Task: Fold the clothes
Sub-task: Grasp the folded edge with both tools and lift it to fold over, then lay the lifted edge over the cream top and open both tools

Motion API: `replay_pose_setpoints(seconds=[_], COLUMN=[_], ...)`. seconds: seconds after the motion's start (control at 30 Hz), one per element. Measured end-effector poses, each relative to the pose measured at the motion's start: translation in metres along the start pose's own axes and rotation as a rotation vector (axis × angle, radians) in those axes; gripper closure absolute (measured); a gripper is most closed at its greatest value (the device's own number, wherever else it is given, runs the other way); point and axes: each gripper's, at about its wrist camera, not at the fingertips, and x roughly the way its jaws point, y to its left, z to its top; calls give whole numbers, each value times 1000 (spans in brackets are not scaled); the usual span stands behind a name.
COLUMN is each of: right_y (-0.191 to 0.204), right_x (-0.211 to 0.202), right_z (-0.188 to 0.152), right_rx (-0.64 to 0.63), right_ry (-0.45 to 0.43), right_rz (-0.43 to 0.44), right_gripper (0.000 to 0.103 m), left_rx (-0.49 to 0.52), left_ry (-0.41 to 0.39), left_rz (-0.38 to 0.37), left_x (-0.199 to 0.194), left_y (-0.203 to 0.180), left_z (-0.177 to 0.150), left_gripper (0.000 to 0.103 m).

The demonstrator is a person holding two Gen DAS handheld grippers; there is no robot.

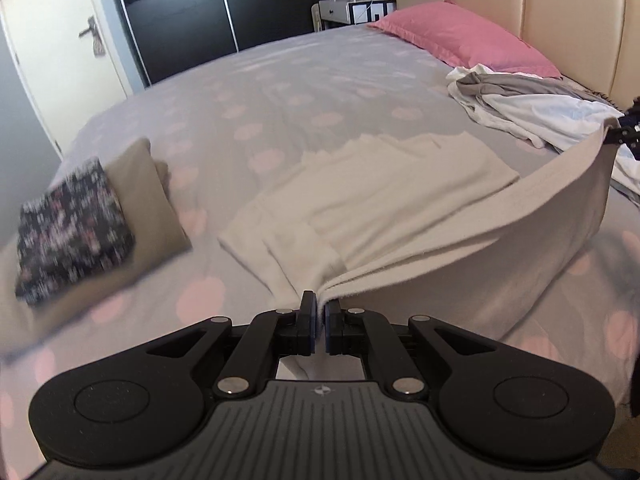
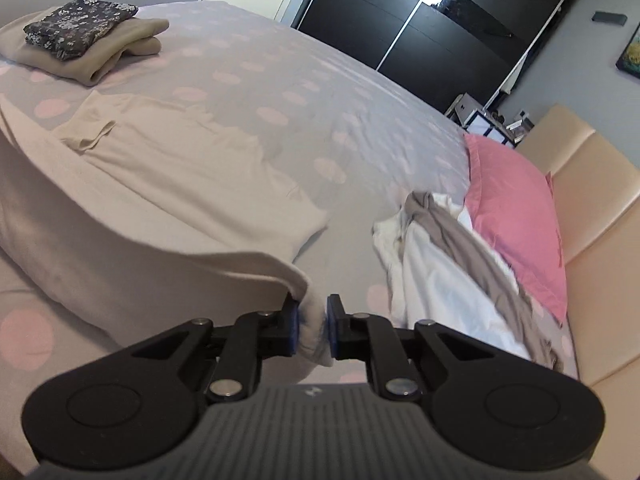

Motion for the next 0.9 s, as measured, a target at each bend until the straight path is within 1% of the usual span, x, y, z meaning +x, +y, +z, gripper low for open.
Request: replay_pose_setpoints(seconds=[0.1, 0.2, 0.3, 0.47, 0.53, 0.67, 0.77, 0.9], right_y=[-10, -23, -38, -52, -55, -56, -52, -49], right_x=[17, 38, 63, 118, 141, 190, 227, 268], right_z=[19, 39, 62, 94, 103, 115, 118, 120], right_rx=[-5, 34, 66, 92, 91, 96, 93, 116], right_ry=[-10, -13, -23, -15, -13, 5, 29, 51], right_rz=[-15, -11, -11, 6, 6, 14, 14, 15], right_gripper=[87, 87, 87, 87, 87, 87, 87, 87], left_rx=[10, 23, 26, 30, 20, 48, 72, 68], left_ry=[-21, -31, -18, 3, 10, 36, 43, 66], left_rz=[19, 48, 67, 99, 105, 108, 125, 126], left_x=[7, 22, 45, 94, 115, 160, 192, 228], left_y=[7, 14, 24, 43, 50, 60, 64, 71], left_z=[27, 51, 70, 93, 100, 109, 110, 107], left_gripper=[101, 101, 101, 101, 101, 101, 101, 101])
